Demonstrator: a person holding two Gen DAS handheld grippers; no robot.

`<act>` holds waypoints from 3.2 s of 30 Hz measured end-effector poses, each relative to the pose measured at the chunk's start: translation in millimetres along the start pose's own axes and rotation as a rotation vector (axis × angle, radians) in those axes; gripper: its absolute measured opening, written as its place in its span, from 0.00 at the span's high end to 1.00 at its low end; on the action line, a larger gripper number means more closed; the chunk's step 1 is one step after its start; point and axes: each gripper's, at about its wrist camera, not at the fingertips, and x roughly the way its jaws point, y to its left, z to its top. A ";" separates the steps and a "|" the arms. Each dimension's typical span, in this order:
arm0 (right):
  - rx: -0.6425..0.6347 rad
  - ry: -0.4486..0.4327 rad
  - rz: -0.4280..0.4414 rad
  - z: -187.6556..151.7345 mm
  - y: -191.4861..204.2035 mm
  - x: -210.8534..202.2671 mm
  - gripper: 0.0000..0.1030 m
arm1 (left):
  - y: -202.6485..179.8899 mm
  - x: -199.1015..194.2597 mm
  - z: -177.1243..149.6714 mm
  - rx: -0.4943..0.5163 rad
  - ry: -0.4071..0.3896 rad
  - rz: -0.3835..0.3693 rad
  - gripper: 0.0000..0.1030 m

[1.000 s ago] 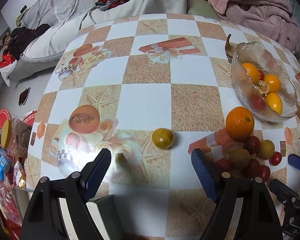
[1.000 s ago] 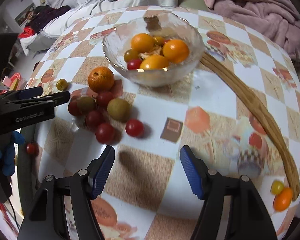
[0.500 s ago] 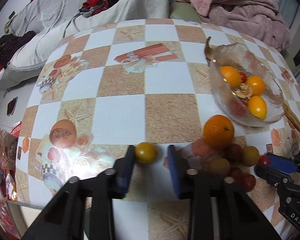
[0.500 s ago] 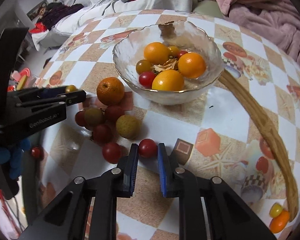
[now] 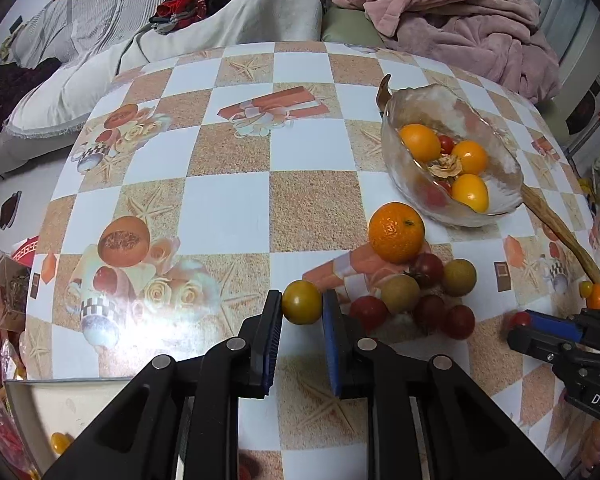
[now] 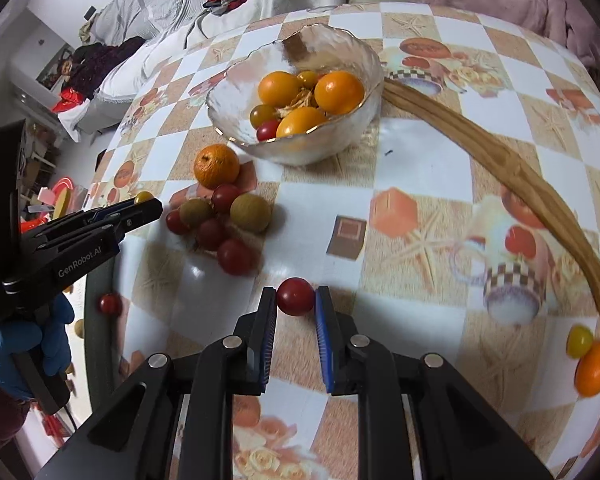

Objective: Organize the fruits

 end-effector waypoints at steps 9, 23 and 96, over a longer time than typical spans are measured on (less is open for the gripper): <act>-0.004 0.006 0.020 -13.7 14.6 -11.7 0.79 | 3.3 -28.1 -17.9 -0.021 -0.012 -0.031 0.79; -0.072 0.021 0.043 -24.3 76.5 -12.4 0.80 | 47.5 -79.7 -59.3 -0.092 -0.052 -0.024 0.79; -0.284 0.256 -0.163 -79.3 233.5 -2.1 0.00 | 104.6 -130.6 -223.9 -0.106 0.237 0.184 0.00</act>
